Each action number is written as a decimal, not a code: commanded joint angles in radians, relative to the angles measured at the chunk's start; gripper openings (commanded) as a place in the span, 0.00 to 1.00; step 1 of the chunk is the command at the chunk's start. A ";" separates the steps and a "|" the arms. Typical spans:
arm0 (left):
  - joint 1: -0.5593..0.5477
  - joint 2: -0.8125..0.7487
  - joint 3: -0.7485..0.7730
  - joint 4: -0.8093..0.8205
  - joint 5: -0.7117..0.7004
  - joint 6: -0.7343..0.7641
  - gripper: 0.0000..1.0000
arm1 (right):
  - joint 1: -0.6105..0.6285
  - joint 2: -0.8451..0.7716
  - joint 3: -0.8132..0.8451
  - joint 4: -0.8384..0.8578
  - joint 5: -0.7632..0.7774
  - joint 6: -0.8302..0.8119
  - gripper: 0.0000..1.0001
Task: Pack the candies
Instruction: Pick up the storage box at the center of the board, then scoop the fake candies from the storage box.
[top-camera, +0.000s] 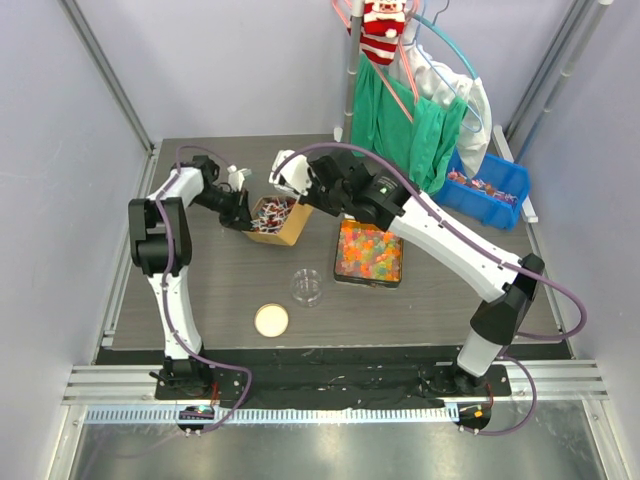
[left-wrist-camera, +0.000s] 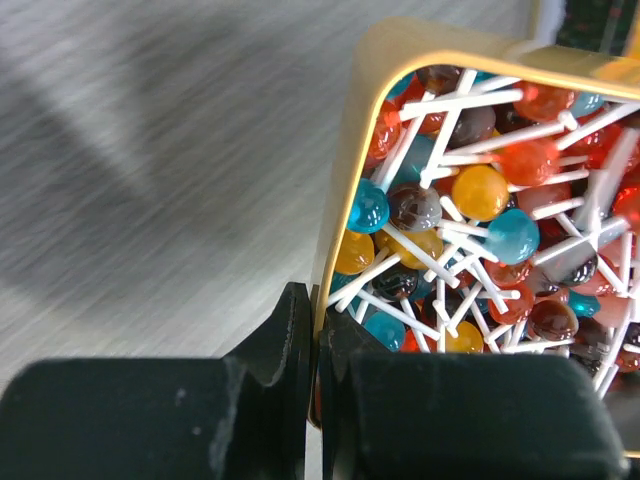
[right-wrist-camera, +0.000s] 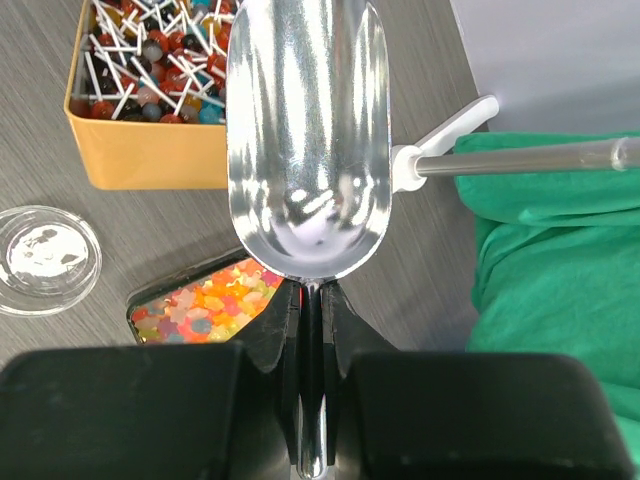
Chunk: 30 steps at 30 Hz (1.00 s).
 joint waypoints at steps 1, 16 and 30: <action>0.008 -0.078 -0.022 0.067 0.000 -0.057 0.00 | 0.014 0.002 0.053 0.017 0.009 0.000 0.01; -0.012 -0.192 -0.140 0.282 -0.414 -0.159 0.00 | 0.101 0.157 0.083 0.043 0.255 -0.057 0.01; -0.108 -0.253 -0.201 0.364 -0.612 -0.161 0.00 | 0.107 0.411 0.141 0.043 0.476 -0.172 0.01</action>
